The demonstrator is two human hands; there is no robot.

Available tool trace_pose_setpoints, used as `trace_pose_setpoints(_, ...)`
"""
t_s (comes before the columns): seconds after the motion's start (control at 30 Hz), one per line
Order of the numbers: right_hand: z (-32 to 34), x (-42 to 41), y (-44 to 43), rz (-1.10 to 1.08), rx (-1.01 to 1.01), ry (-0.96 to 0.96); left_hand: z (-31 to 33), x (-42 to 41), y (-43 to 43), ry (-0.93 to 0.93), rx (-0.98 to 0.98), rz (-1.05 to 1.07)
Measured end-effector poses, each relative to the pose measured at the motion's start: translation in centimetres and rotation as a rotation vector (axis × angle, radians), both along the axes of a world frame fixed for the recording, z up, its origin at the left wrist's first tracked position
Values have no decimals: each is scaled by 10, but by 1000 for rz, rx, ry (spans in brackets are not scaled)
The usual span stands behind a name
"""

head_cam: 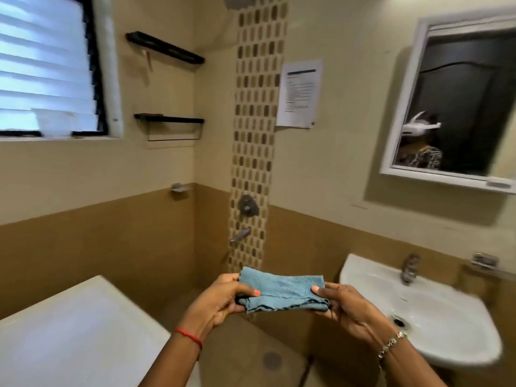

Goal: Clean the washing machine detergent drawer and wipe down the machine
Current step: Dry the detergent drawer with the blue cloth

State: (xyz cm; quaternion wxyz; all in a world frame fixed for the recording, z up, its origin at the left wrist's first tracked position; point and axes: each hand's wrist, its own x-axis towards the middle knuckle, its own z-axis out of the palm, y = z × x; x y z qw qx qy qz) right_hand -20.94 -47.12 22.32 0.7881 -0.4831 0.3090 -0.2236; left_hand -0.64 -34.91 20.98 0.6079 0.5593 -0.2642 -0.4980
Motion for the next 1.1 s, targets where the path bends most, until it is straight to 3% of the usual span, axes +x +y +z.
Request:
trace_pose_setpoints(0.47,-9,-231,-159,-514,58,1,-18,-203,-264,92,55,-415)
trace_pose_setpoints(1.1,-61,-345,-399,-799,214,56,-61,-324,-565,71,247,-644)
